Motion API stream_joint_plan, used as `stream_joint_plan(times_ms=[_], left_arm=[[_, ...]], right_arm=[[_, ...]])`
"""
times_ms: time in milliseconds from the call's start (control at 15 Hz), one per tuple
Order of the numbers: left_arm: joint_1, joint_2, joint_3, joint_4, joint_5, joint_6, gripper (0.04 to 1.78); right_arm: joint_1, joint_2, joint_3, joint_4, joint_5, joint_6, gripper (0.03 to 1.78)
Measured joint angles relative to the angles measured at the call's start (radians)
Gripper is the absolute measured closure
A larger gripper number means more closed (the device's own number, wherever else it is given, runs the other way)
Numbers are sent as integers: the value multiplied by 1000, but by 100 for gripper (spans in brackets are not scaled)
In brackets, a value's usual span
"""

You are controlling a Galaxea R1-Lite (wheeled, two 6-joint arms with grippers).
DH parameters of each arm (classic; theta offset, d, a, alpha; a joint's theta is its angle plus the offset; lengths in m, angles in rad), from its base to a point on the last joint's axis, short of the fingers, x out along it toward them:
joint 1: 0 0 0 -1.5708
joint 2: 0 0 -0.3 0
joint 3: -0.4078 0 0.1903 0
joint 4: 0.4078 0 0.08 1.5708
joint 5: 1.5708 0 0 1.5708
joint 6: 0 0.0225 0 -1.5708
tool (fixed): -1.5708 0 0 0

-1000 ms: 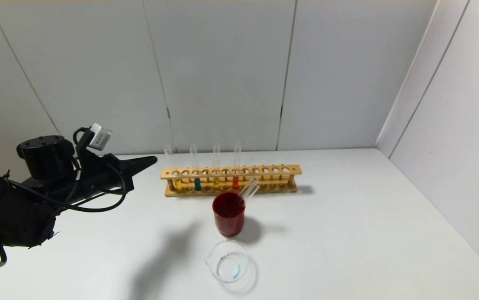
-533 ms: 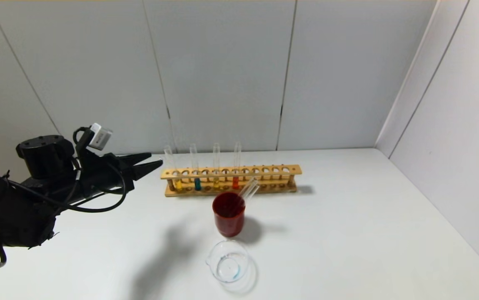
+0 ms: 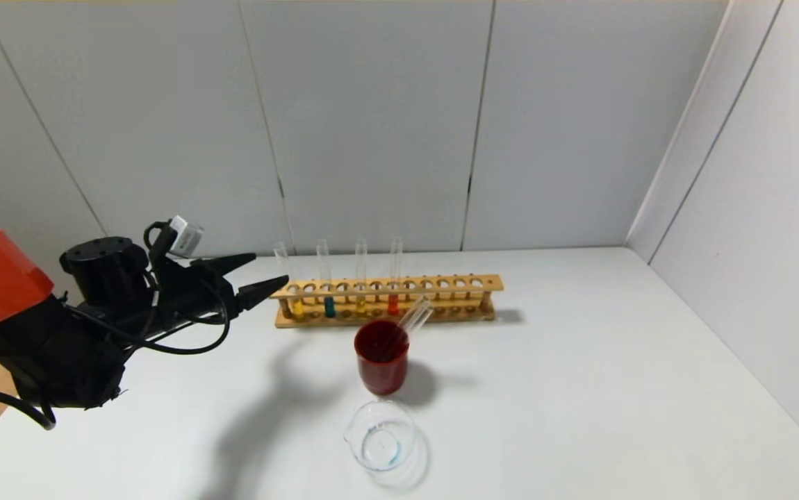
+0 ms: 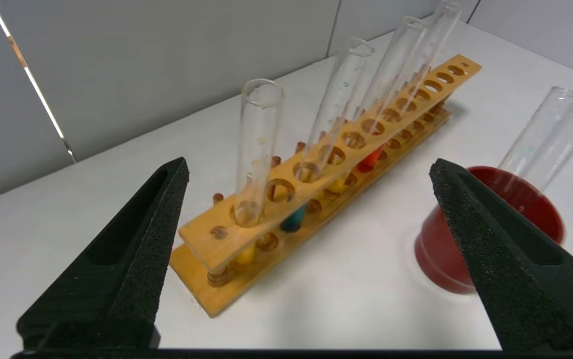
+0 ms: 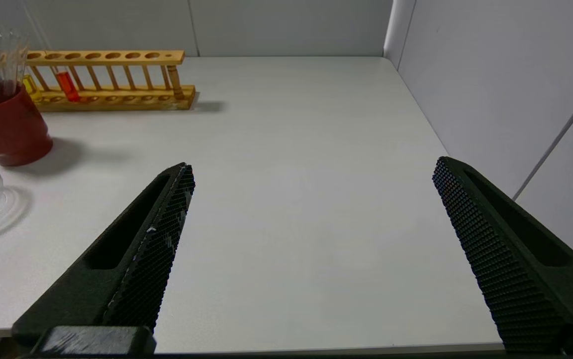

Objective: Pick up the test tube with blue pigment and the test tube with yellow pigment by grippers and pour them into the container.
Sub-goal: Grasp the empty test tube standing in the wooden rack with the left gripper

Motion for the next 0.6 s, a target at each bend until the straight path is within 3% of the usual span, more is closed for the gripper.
stream_joint_plan(times_ms=[600], left_arm=[[-35,159,-221,73,4,-7,11]], right_arm=[[0,0,0,0,0,0,6]])
